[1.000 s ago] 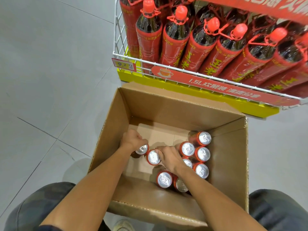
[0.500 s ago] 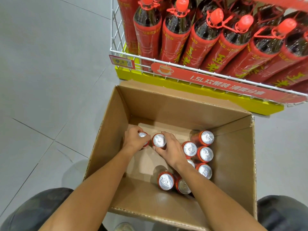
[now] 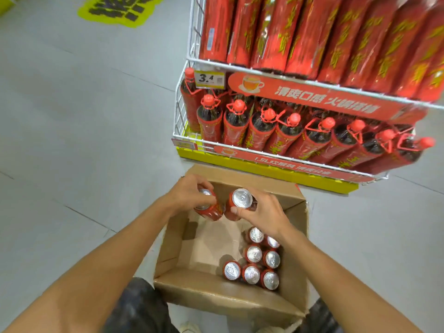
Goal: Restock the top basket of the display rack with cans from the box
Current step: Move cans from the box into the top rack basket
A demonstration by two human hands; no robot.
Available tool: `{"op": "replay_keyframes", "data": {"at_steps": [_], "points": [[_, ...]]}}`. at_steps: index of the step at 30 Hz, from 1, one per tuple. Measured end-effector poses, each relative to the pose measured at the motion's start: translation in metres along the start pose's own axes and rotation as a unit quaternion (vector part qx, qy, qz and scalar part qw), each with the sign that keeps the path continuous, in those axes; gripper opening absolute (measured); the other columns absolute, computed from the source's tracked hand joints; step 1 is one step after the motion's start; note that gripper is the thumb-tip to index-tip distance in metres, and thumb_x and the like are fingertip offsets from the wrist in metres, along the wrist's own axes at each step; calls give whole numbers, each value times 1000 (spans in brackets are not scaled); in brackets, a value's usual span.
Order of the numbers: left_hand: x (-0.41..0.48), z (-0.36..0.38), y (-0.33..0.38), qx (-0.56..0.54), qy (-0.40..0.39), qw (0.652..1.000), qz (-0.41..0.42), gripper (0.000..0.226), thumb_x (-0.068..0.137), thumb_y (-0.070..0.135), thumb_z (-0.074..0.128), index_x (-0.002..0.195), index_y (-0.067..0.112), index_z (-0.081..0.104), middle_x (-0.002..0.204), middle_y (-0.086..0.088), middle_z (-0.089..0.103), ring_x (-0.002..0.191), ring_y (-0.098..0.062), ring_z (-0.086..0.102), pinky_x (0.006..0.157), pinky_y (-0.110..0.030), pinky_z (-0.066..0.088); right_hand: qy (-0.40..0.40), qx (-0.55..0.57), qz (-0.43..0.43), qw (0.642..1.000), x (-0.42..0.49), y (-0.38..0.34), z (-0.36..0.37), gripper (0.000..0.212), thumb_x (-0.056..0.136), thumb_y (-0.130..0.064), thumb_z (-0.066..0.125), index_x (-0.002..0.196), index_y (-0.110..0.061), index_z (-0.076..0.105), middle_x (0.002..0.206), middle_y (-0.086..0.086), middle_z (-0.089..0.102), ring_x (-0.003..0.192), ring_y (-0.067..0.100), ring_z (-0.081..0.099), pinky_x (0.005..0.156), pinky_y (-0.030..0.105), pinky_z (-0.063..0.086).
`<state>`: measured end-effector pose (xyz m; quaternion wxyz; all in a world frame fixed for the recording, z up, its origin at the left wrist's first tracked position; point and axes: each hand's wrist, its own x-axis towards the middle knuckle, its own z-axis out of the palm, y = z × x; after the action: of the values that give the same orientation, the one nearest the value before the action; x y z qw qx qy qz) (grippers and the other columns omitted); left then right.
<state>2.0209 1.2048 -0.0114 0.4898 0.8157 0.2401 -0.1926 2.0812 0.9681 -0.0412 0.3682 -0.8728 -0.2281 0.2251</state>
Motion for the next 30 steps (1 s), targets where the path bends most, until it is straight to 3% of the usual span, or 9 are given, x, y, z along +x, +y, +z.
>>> {"op": "replay_keyframes", "data": {"at_steps": [4,10,13,15,17,21,24,30], "points": [[-76,-76,121,3,-47,997,59,24,71,17,83,92,17,73,98,-5,74,95,-22,72,70,-30,60,23,-6,-31,999,-39,-117,-120,50,79,-49,85,122,-27,70,106,-24,66,99,3,63,89,26,51],[-198,-182,310,57,-64,989,123,25,69,18,85,90,17,70,96,-3,69,77,-12,66,58,-24,54,61,-19,-69,996,-100,-288,-290,58,77,-51,86,127,-27,70,115,-33,63,108,-8,58,98,16,46],[-253,-230,396,77,-57,983,159,29,66,23,87,90,21,71,91,-3,65,72,-10,61,60,-25,51,67,-26,-90,993,-127,-366,-366,53,77,-56,84,123,-31,72,111,-30,70,106,-9,63,93,17,48],[-284,-258,446,96,-41,974,200,31,63,30,87,92,29,76,94,2,65,75,-6,60,68,-23,50,76,-24,-99,992,-139,-411,-410,50,78,-53,85,120,-30,73,104,-32,71,100,-13,64,84,10,45],[-310,-281,491,100,-26,967,232,32,66,28,88,96,30,76,93,6,64,69,1,56,62,-16,45,91,-17,-112,989,-149,-450,-448,46,78,-49,86,118,-30,75,102,-33,71,99,-15,64,84,7,44],[-351,-305,561,106,3,947,302,32,68,25,86,95,19,70,81,8,64,64,1,53,60,-18,43,117,-11,-135,984,-159,-507,-504,33,79,-50,84,108,-37,75,99,-29,74,95,-5,68,80,15,48],[-363,-311,588,67,26,943,325,27,71,17,86,92,18,68,80,5,70,66,1,59,61,-18,47,153,5,-152,976,-160,-530,-531,34,79,-48,85,109,-35,75,100,-21,76,95,2,71,85,29,56],[-354,-320,634,8,61,932,358,20,72,14,85,88,18,74,80,-2,70,70,-4,62,65,-22,50,173,74,-167,968,-134,-541,-580,33,82,-39,86,111,-32,73,104,-14,78,96,7,73,89,35,59]]}}
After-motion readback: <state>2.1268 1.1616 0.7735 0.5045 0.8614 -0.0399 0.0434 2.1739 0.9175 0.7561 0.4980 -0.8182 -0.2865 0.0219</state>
